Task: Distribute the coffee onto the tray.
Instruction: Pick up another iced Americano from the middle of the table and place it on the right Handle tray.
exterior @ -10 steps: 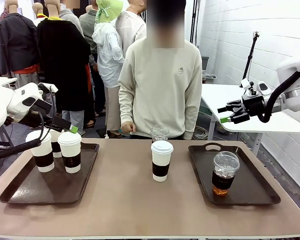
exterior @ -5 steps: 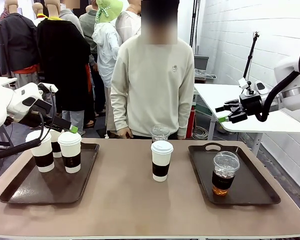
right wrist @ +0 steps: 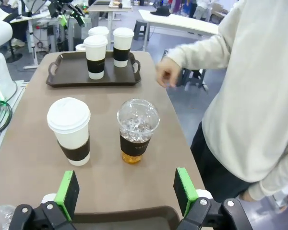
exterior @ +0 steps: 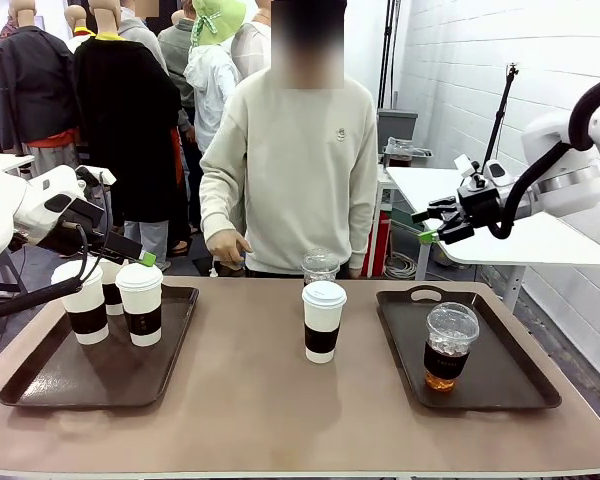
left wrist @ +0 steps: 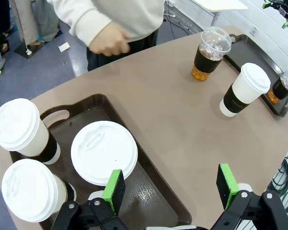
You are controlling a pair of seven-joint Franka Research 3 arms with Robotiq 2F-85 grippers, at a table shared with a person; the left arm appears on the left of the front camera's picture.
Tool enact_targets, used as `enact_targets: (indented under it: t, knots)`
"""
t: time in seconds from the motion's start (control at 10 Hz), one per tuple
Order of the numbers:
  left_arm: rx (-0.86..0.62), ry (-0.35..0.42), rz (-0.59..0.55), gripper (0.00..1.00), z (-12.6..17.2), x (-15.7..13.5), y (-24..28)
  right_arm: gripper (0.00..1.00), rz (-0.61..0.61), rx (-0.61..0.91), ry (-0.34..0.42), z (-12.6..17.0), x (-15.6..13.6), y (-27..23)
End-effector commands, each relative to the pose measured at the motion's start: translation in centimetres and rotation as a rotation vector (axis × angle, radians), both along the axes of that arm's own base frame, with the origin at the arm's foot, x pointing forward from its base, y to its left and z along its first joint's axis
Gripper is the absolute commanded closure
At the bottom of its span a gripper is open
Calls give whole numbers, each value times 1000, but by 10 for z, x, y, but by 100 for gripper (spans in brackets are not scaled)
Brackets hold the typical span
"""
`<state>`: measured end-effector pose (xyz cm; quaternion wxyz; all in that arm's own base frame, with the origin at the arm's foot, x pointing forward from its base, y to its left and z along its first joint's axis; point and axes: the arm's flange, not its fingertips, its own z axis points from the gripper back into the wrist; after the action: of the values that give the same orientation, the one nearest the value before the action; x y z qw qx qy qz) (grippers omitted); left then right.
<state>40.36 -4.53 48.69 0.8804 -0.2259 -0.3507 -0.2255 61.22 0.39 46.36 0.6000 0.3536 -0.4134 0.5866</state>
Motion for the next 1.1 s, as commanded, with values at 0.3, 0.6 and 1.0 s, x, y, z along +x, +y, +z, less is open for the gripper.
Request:
enact_targets:
  t: [0.3, 0.6, 1.0]
  knots:
    - [-15, 5, -9, 0, -2, 2, 1, 0, 93, -54, 40, -16, 29, 27]
    - [-15, 5, -9, 0, -2, 2, 1, 0, 140, -53, 51, -28, 35, 52]
    - [-15, 5, -9, 0, -2, 2, 1, 0, 166, -62, 72, -34, 36, 62]
